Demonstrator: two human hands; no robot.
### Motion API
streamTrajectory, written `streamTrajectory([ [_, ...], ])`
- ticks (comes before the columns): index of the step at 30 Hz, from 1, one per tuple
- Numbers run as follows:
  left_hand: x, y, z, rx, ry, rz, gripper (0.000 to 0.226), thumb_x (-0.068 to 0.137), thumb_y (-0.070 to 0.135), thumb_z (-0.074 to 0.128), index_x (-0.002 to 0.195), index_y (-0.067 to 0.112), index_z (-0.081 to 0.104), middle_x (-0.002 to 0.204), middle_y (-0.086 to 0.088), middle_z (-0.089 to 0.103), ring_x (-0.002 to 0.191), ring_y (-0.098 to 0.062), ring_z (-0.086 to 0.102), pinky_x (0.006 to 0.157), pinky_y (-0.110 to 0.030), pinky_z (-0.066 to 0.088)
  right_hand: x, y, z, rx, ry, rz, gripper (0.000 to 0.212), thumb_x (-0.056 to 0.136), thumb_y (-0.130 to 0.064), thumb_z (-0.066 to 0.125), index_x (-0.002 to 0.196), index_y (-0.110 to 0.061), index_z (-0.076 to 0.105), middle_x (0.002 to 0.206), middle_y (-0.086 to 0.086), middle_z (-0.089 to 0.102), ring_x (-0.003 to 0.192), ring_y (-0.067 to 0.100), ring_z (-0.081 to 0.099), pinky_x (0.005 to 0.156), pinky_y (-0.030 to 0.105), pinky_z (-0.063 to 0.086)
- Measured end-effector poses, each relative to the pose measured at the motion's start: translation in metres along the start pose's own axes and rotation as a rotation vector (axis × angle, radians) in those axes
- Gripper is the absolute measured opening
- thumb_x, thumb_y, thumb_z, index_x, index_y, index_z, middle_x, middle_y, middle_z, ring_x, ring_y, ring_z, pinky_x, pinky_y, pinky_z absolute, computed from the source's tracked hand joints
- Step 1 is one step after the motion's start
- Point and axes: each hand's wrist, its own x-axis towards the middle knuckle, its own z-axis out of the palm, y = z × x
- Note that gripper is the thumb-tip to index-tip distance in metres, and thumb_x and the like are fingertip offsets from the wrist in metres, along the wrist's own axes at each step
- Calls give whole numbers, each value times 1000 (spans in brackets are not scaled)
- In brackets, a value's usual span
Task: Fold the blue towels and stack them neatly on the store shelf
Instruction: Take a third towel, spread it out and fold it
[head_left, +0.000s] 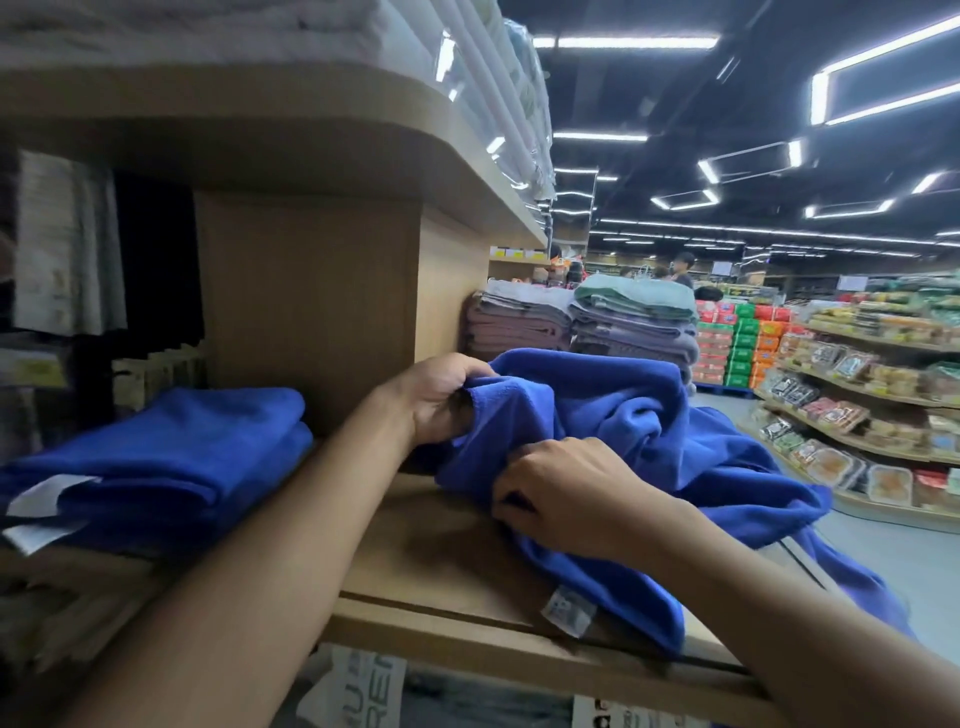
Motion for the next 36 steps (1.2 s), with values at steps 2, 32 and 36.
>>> streamTrajectory([
  [2,1,1,1,22,22,4,14,93,-1,42,92,-1,56,75,-15,59,58,-20,63,58,-28,56,1,-2,-2,114,40,13,21,91,-46,47,93,-31,62,99,-9,55,79,21,59,56,33,35],
  [32,-11,7,10,-138,121,94,10,65,5,41,68,11,48,51,-2,46,41,-17,48,42,-19,43,-17,35,-60,1776,-53,343,13,57,-6,64,64,-15,71,57,-1,64,53,7,63,49,16,47],
  [36,-23,18,-10,-137,-168,143,31,64,30,71,82,6,70,73,-8,63,64,-22,58,64,-28,47,-20,66,-70,1920,419,253,6,69,-12,59,74,-13,62,65,3,61,59,16,58,59,25,47],
])
